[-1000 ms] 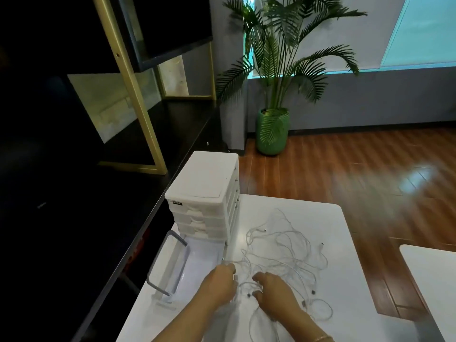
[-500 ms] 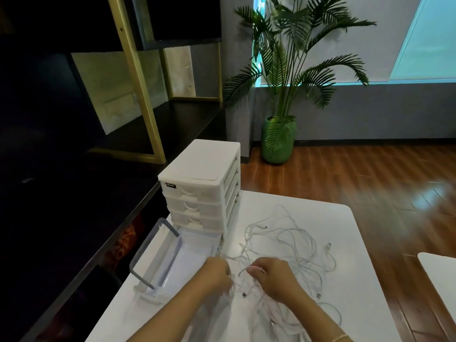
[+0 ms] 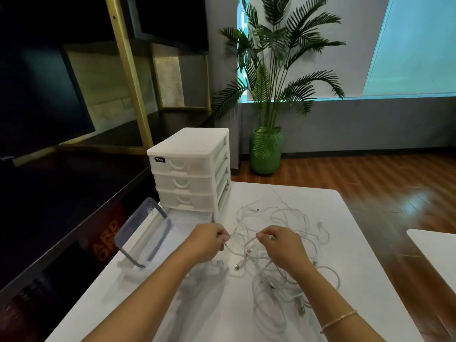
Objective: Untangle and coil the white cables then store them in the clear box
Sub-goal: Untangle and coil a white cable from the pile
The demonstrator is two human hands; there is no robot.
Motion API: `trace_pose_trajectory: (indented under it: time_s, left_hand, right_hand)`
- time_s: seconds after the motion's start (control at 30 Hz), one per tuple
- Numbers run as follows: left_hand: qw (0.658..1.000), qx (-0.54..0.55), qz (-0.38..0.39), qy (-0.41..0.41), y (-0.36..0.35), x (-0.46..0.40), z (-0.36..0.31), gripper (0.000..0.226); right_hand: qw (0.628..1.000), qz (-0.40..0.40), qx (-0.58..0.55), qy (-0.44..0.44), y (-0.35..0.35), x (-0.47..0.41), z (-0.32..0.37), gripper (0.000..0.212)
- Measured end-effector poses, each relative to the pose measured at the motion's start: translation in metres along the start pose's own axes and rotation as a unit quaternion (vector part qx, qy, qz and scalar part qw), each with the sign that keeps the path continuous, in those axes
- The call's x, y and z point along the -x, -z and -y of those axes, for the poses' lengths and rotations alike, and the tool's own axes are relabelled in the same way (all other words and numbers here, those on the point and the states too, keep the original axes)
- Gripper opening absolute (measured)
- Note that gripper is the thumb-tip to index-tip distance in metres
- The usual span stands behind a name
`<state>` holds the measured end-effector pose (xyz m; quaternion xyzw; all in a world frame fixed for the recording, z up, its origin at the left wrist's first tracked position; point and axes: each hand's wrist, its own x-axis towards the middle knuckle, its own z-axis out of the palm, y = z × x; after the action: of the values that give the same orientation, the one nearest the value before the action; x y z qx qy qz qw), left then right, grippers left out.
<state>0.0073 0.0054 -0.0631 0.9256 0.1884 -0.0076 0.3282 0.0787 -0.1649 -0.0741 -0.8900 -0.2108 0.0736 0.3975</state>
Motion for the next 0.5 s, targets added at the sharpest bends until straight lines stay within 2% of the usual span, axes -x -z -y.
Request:
trace_pose_trajectory:
  time_s: [0.2, 0.5]
  left_hand:
    - [0.995, 0.014, -0.077, -0.06, 0.015, 0.029, -0.005, 0.025]
    - [0.97, 0.042, -0.192, -0.14, 0.039, 0.065, -0.022, 0.029]
  right_hand:
    - [0.997, -0.061, 0.042, -0.001, -0.005, 0.018, -0.001, 0.026]
    - [0.98, -0.184, 0.038, -0.062, -0.003, 0.027, 0.01, 0.026]
